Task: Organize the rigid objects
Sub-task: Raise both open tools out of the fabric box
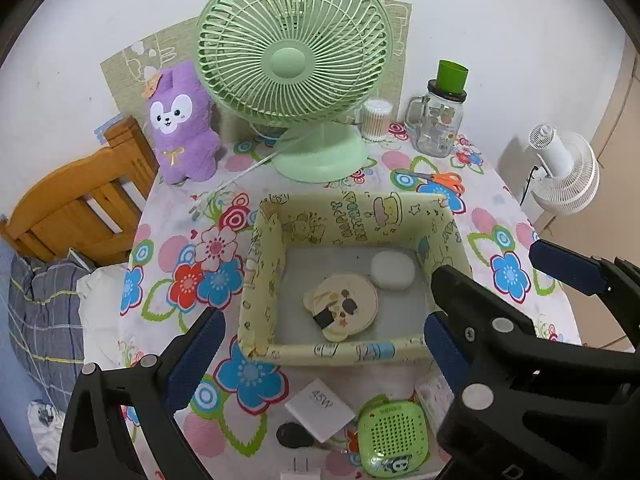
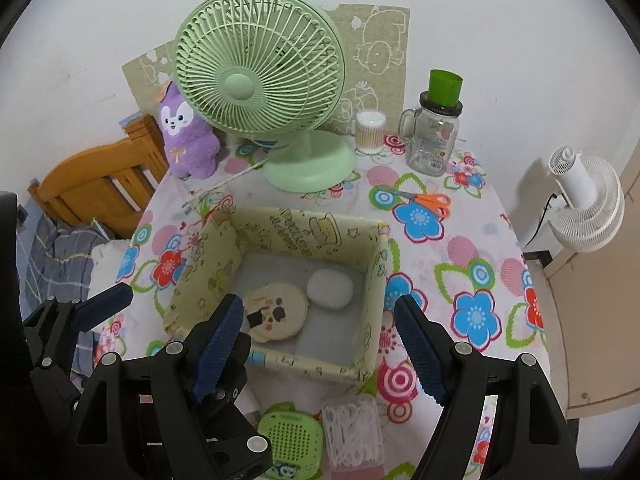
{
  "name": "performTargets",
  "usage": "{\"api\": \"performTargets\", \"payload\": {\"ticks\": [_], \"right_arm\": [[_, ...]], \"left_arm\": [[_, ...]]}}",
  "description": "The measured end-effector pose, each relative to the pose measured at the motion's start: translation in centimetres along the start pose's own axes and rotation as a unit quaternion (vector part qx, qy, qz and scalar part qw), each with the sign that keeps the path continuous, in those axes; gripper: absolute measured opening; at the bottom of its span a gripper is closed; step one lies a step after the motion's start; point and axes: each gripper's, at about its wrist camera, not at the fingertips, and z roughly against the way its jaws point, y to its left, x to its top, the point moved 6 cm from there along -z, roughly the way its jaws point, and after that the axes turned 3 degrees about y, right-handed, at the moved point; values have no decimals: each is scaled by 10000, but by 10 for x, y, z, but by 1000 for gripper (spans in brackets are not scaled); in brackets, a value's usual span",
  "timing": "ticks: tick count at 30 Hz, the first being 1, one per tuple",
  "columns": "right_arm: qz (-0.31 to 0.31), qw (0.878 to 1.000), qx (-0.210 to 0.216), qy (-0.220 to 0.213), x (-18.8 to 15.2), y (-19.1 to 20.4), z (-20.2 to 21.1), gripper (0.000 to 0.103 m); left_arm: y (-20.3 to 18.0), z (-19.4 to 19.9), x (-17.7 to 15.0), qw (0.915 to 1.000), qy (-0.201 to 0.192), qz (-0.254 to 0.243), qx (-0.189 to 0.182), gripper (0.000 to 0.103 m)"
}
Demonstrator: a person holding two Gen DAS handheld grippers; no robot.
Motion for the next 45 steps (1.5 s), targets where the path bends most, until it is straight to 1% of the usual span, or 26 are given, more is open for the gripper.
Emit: {"api": "performTargets", "payload": {"ticks": [9,20,29,34,37,40,45], "right_arm": [[-52,9999,96,-53,-16,8,17,80],[-60,9997,56,-235,-35,15,35,80],[-132,9995,3,-275,-53,15,44,80],[-141,9994,-169,-280,-65,12,47,80],[-227,9993,-179,-242,-73,7,45,80],[-293,9992,-195,-164,-83,1,42,80],[-301,9994,-128,-133,-92,-6,35,80]], "left_arm": [[4,15,-16,9999,-70,-45,-72,101],[3,31,-36,9996,-145,-129,-203,101],[3,39,-52,9990,-197,-192,-361,101],[2,38,-63,9987,-124,-233,-429,101],[1,34,-70,9986,-104,-237,-469,101],[0,32,-75,9984,-164,-273,-457,101],[1,22,-84,9985,-53,-151,-521,101]]}}
